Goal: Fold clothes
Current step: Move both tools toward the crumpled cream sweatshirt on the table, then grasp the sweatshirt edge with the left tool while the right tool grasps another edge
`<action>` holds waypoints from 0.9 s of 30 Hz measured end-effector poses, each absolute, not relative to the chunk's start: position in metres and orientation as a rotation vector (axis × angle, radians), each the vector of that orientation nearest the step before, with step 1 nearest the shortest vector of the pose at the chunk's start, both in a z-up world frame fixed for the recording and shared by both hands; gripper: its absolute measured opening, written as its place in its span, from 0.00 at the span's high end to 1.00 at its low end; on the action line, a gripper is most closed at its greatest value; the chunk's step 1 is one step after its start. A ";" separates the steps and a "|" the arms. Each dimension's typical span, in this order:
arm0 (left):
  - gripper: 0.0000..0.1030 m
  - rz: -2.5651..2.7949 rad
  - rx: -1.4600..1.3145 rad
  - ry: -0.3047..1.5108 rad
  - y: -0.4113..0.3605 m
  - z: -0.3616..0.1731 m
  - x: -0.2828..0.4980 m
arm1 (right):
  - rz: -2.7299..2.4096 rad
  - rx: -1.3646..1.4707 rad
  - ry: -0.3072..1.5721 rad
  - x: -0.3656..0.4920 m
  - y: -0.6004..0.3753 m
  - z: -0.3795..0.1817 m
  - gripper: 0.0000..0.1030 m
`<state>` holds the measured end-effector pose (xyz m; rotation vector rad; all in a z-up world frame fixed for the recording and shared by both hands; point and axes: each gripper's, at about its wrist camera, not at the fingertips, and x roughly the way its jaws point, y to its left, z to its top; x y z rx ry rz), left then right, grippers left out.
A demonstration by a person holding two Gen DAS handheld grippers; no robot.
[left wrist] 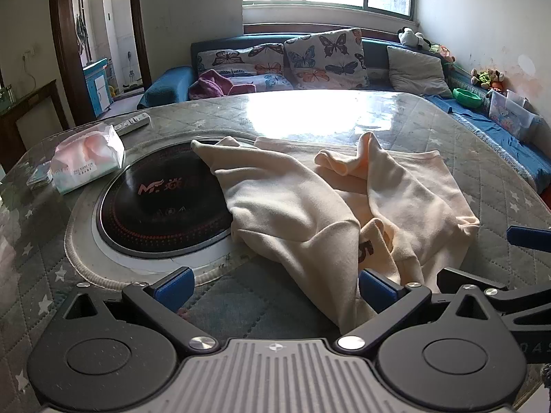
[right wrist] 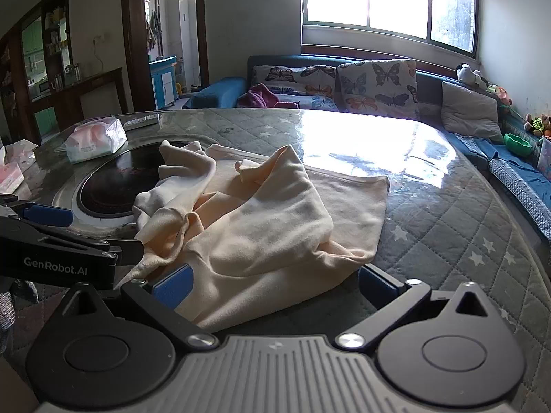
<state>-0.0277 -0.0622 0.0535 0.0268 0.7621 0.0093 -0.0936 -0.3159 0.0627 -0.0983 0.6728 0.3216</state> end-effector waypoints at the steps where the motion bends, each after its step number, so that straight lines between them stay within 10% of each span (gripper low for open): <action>1: 0.00 0.009 0.026 0.761 -0.062 0.054 -0.027 | 0.322 -0.097 0.674 -0.093 -0.316 0.063 0.00; 27: 0.12 0.002 -0.013 0.747 -0.041 0.059 0.037 | 0.313 -0.091 0.671 -0.015 -0.316 0.064 0.11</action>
